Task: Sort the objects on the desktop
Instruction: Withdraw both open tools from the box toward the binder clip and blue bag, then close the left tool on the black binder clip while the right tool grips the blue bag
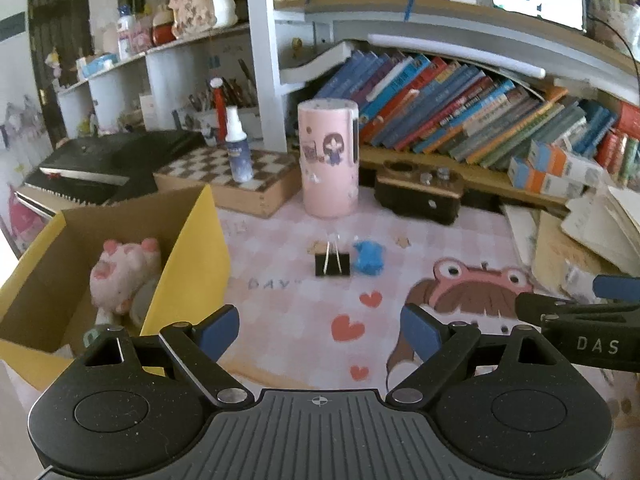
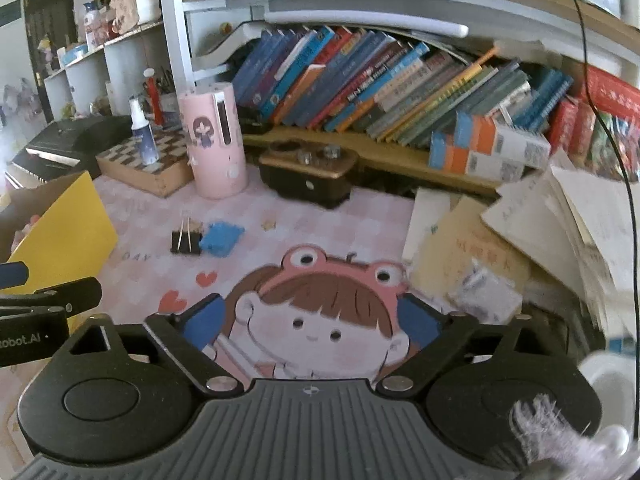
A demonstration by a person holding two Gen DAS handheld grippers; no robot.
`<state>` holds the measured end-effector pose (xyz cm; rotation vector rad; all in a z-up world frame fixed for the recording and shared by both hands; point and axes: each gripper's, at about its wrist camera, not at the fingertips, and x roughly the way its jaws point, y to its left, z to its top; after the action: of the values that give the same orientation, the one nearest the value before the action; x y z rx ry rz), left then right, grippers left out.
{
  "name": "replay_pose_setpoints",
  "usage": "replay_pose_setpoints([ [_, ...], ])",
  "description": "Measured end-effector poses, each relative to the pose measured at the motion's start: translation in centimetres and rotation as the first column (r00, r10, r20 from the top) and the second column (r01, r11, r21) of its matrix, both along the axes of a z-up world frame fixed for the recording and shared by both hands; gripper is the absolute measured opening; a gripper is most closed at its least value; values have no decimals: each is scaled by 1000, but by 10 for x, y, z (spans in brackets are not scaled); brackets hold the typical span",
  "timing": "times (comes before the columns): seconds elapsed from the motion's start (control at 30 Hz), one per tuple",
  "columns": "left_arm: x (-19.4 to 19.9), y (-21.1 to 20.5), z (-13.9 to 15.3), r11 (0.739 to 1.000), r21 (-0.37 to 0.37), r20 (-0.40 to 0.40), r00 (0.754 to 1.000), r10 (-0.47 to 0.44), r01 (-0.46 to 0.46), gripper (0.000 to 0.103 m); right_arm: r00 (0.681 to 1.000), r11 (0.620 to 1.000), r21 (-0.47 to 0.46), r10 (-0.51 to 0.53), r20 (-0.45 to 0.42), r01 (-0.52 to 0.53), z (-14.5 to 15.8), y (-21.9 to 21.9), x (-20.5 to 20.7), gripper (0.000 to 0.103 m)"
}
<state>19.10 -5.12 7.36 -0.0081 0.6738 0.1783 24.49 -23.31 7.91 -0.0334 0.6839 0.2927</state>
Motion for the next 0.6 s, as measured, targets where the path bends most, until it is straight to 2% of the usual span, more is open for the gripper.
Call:
replay_pose_setpoints([
  [0.17,16,-2,0,1000,2,17,999,27,-27,89,1000,1000,12,16,9,-16,0,0,21,73],
  [0.2,19,-3,-1,1000,2,19,999,30,-30,86,1000,1000,17,18,9,-19,0,1,25,70],
  [0.47,48,-9,-21,999,15,-29,999,42,-42,70,997,997,35,75,-14,-74,-14,12,65,64],
  [0.6,67,-4,-30,997,8,-46,996,72,-71,68,995,994,54,100,-28,-98,-18,17,81,64],
])
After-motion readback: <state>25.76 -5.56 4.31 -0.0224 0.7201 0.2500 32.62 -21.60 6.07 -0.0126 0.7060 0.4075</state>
